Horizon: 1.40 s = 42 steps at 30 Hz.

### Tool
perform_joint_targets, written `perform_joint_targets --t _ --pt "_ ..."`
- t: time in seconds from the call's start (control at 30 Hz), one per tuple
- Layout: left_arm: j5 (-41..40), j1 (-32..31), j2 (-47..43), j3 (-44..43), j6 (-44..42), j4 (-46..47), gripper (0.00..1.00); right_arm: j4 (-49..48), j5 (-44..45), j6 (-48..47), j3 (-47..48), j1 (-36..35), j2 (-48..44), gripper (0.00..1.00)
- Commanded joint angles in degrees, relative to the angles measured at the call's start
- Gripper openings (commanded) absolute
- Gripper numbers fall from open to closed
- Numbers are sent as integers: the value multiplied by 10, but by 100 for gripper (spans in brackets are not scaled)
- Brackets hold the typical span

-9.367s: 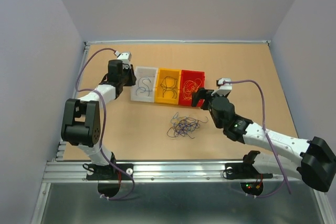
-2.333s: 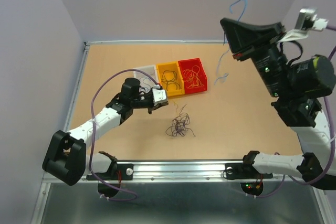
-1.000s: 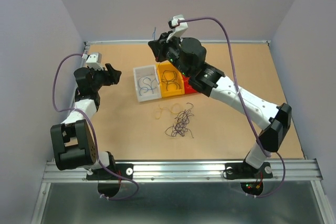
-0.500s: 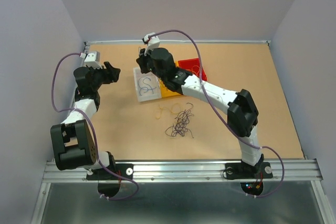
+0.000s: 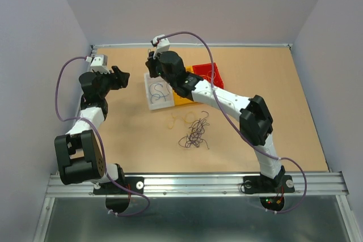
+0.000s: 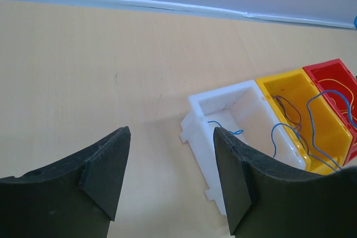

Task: Untangle the cables

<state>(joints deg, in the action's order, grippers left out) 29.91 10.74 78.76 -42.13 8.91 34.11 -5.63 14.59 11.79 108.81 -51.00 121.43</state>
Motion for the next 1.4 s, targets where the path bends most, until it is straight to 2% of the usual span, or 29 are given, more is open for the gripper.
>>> perform_joint_targets --t 0.0,0.37,0.63,0.9,1.1,1.27,1.37 --pt "8 4 -27 -1 3 36 72 -32 -3 0 40 1 -48 0" --pt "9 3 -26 1 2 41 72 -31 -4 3 60 2 -29 0" --pt "16 4 -26 1 4 42 72 -29 -54 15 77 1 -38 1" --pt "18 3 -24 1 4 42 72 -30 -31 14 24 1 -19 1" --pt "16 4 -29 5 4 46 72 -22 7 10 -7 1 38 1" --pt "16 3 -32 6 3 48 72 53 39 39 5 6 109 1" --pt "21 4 -31 7 7 53 72 147 41 64 48 6 172 1"
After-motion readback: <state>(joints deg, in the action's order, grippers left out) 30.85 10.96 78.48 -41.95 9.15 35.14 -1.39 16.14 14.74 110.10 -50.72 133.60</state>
